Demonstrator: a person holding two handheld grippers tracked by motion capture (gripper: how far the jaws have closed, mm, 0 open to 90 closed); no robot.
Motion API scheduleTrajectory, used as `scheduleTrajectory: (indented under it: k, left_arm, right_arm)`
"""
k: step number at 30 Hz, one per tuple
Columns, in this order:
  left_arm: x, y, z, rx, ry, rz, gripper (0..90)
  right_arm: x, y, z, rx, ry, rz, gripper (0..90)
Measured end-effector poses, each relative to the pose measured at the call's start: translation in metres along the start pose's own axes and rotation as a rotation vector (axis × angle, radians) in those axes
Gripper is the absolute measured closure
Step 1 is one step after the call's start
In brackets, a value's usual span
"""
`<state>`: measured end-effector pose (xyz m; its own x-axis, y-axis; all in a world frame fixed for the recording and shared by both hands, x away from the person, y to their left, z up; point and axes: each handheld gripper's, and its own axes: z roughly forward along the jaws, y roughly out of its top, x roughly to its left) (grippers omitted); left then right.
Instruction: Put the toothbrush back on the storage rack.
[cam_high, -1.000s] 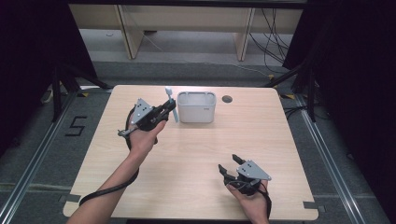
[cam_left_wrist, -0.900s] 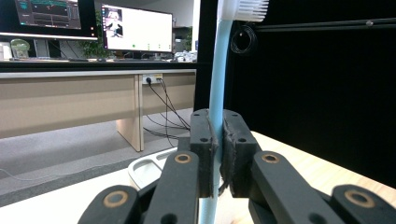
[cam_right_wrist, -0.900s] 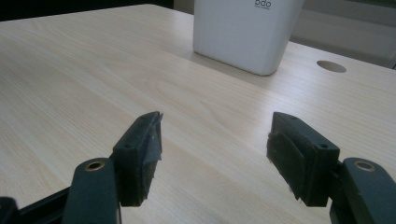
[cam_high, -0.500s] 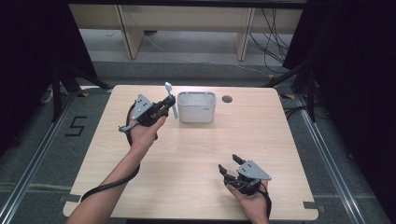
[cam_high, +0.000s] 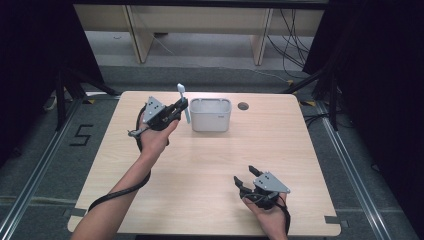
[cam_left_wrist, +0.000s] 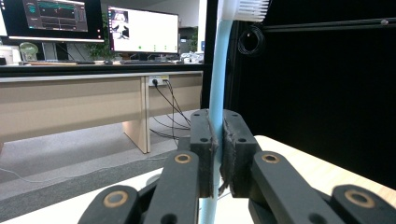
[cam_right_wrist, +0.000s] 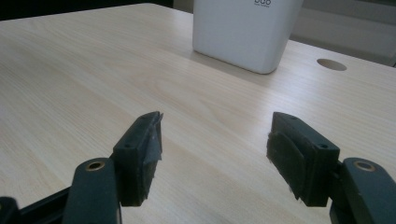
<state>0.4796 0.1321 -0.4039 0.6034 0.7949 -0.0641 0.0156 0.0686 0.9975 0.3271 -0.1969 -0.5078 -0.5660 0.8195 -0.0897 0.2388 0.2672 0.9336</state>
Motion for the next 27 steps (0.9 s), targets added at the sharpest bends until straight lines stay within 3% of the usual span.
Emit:
scheduleTrajectory:
  k: [7, 8, 10, 11, 13, 15, 20, 21, 25, 27]
  left_arm:
    - [0.001, 0.001, 0.005, 0.002, -0.002, 0.004, 83.4]
    - [0.001, 0.001, 0.006, 0.000, -0.002, 0.004, 83.4]
    - [0.002, 0.001, 0.008, 0.004, 0.001, 0.004, 83.3]
    - [0.002, 0.001, 0.009, 0.006, 0.001, 0.004, 83.4]
    - [0.002, 0.001, 0.011, 0.006, 0.000, 0.004, 83.4]
    - [0.002, 0.001, 0.013, 0.006, 0.001, 0.007, 83.4]
    - [0.004, 0.002, 0.018, 0.009, 0.007, 0.009, 83.4]
    - [0.004, 0.002, 0.020, 0.005, 0.007, 0.006, 83.4]
    - [0.006, 0.003, 0.024, 0.013, 0.012, 0.013, 83.4]
    - [0.008, 0.003, 0.026, 0.012, 0.014, 0.011, 83.4]
  right_arm:
    - [0.001, 0.000, 0.000, 0.006, 0.003, 0.011, 35.9]
    - [0.002, 0.000, 0.001, 0.004, 0.026, 0.026, 35.8]
    - [0.001, 0.000, 0.001, 0.000, 0.019, 0.011, 35.8]
    - [0.004, -0.001, 0.000, 0.008, 0.021, 0.053, 35.9]
    - [-0.001, 0.001, 0.000, -0.003, 0.002, -0.001, 35.9]
    - [-0.002, 0.001, 0.000, -0.004, 0.005, -0.010, 35.9]
    - [-0.001, 0.001, 0.000, -0.001, 0.008, -0.001, 36.0]
    - [0.001, 0.001, 0.000, 0.012, 0.017, 0.021, 36.0]
    - [-0.003, 0.001, 0.001, -0.008, 0.003, -0.020, 36.0]
    - [-0.002, 0.001, 0.000, -0.008, 0.003, 0.004, 36.0]
